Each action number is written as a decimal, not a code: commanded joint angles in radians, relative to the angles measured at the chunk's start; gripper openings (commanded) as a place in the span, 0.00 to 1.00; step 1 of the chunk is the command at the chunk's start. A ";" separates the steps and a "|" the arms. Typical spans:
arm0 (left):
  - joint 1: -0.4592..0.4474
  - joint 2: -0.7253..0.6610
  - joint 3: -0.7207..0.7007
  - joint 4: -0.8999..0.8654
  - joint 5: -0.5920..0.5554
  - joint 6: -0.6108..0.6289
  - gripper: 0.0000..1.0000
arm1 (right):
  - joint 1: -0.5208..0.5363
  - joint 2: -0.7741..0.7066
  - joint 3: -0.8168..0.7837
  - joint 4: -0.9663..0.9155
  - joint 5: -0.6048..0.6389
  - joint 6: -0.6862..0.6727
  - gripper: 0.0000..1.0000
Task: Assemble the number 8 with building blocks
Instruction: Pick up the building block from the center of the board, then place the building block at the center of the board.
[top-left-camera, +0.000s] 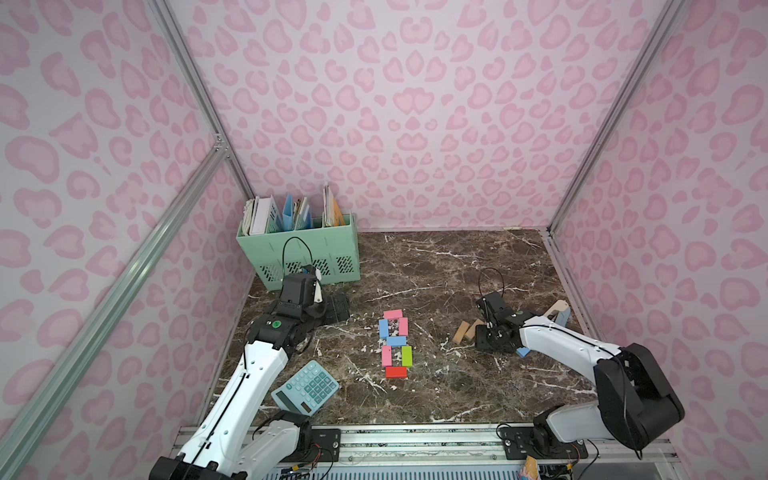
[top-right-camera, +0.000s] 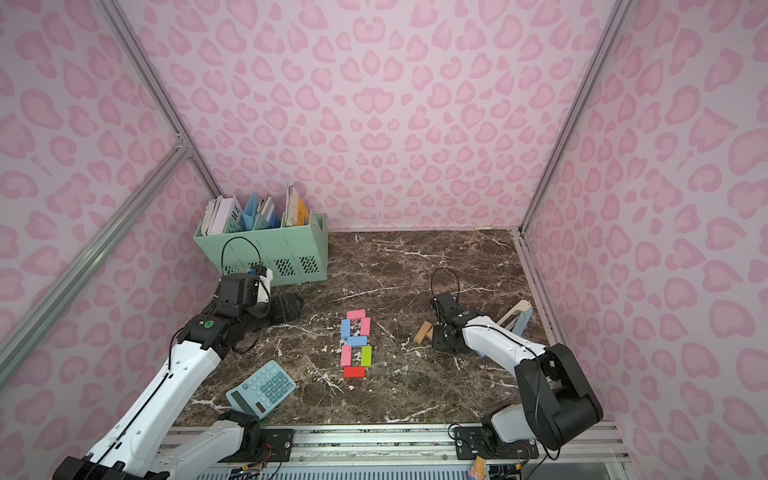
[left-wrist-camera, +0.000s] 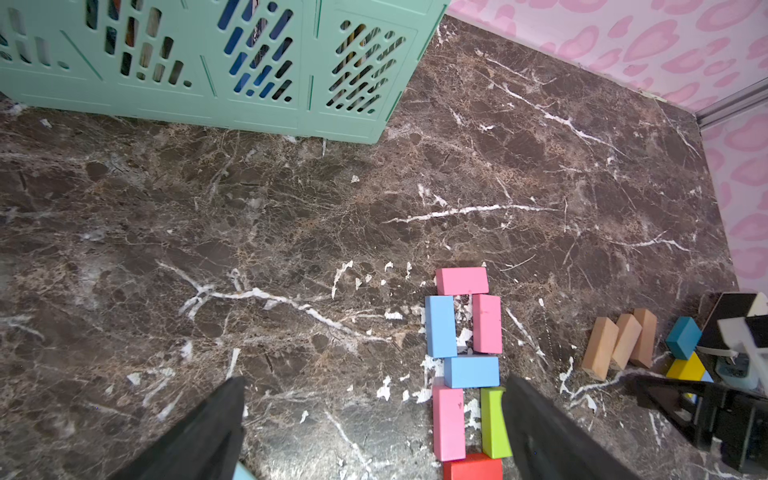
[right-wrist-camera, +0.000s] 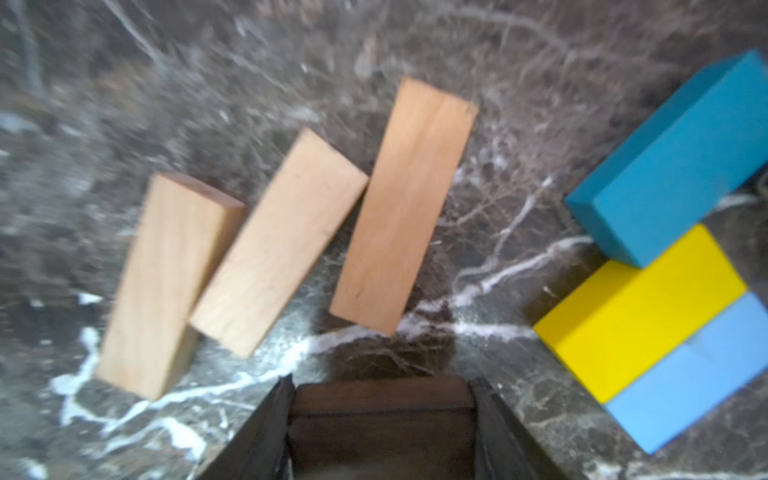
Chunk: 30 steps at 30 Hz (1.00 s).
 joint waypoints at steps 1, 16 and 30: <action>0.001 -0.005 -0.004 0.023 -0.001 0.012 0.99 | 0.018 -0.027 0.045 -0.045 0.007 0.016 0.51; 0.001 -0.043 -0.038 0.100 0.026 0.026 0.99 | 0.122 0.180 0.204 0.057 0.012 0.042 0.51; 0.001 -0.075 -0.053 0.122 0.026 0.035 0.99 | 0.171 0.426 0.414 0.041 0.059 0.059 0.51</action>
